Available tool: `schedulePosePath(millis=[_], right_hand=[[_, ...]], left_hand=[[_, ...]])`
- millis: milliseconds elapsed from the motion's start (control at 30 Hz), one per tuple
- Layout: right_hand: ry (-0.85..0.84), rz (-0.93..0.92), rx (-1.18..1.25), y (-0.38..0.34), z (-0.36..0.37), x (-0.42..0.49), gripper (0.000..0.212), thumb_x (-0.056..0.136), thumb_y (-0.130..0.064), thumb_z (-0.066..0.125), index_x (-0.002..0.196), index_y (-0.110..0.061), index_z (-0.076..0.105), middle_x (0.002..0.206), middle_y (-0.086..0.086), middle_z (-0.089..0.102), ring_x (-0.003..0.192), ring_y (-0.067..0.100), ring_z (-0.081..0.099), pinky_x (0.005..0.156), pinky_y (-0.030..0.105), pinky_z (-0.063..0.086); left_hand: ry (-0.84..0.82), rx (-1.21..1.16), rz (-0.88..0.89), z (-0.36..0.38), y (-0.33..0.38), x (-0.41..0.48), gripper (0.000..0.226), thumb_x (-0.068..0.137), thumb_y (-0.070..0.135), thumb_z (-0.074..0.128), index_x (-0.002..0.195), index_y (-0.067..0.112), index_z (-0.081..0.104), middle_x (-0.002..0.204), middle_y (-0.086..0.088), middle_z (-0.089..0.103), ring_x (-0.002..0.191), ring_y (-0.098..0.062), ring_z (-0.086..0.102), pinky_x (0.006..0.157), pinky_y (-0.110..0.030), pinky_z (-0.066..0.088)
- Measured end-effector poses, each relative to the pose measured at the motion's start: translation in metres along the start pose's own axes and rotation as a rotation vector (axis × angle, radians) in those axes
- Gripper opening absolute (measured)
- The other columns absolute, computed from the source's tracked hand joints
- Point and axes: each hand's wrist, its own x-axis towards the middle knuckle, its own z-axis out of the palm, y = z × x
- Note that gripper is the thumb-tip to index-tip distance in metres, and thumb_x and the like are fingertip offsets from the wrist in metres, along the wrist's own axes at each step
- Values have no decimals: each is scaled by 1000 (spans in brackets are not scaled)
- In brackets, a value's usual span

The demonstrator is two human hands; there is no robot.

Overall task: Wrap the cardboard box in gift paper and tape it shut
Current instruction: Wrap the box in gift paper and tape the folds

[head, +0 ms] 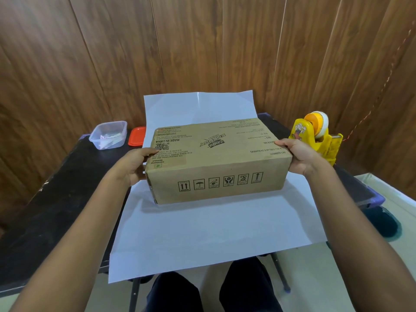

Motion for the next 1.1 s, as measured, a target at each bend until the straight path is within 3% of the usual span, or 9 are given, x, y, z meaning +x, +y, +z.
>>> schedulePosePath(millis=[100,233,300,400,500,700,867,967,1100], right_hand=[[18,-23,-58,-2,5,-2,23,97,-17,43,110,-9,60,91,9,74,71,21,72,58,28,59],[179,-260,-426,-16,28,-1,19,94,-15,51,111,-9,56,97,10,67,72,17,61,64,30,49],[258,-419,-608,-28,42,7,28,92,-13,52,120,-7,55,105,10,63,76,14,55,67,29,44],[199,-505,-798,-46,67,26,34,91,-9,51,125,-8,55,122,10,57,91,16,51,70,26,40],[68,-475,-876,-54,103,56,30,92,-5,49,120,-8,58,109,4,58,84,13,51,58,14,40],[-98,-449,-1068,-54,155,118,33,92,-3,48,122,-9,59,134,7,50,116,19,51,70,19,43],[-125,-455,-1150,-63,173,155,34,95,-6,42,125,-12,56,136,4,50,125,19,45,96,26,38],[-108,-470,-1216,-66,181,174,34,97,-7,40,127,-12,55,136,2,50,125,18,45,92,22,36],[-88,-499,-1337,-66,185,193,35,98,-9,39,129,-12,53,138,2,49,127,19,43,96,22,35]], left_hand=[[2,11,7,0,0,3,14,90,16,55,100,11,64,113,-10,63,94,-24,60,78,-37,48],[138,87,128,4,14,18,6,89,17,55,90,17,61,111,-5,57,113,-26,51,89,-41,42],[203,129,228,8,28,31,19,90,17,56,108,13,61,120,-5,55,116,-25,48,95,-43,38],[235,234,358,16,52,56,33,92,12,54,124,6,55,125,-12,56,105,-24,51,84,-31,38],[229,384,416,24,77,89,37,93,9,53,129,3,52,128,-11,54,108,-23,51,82,-27,37],[309,589,292,10,95,177,61,84,21,65,137,4,37,141,-16,41,126,-34,43,102,-41,39],[433,478,173,-1,93,235,87,88,25,64,150,9,4,155,-11,10,142,-31,10,112,-38,17],[472,360,140,-15,92,269,90,85,26,68,148,9,7,152,-15,20,139,-34,19,112,-42,25],[463,292,118,-27,91,300,74,75,28,75,130,6,32,133,-20,43,122,-35,44,96,-50,45]])
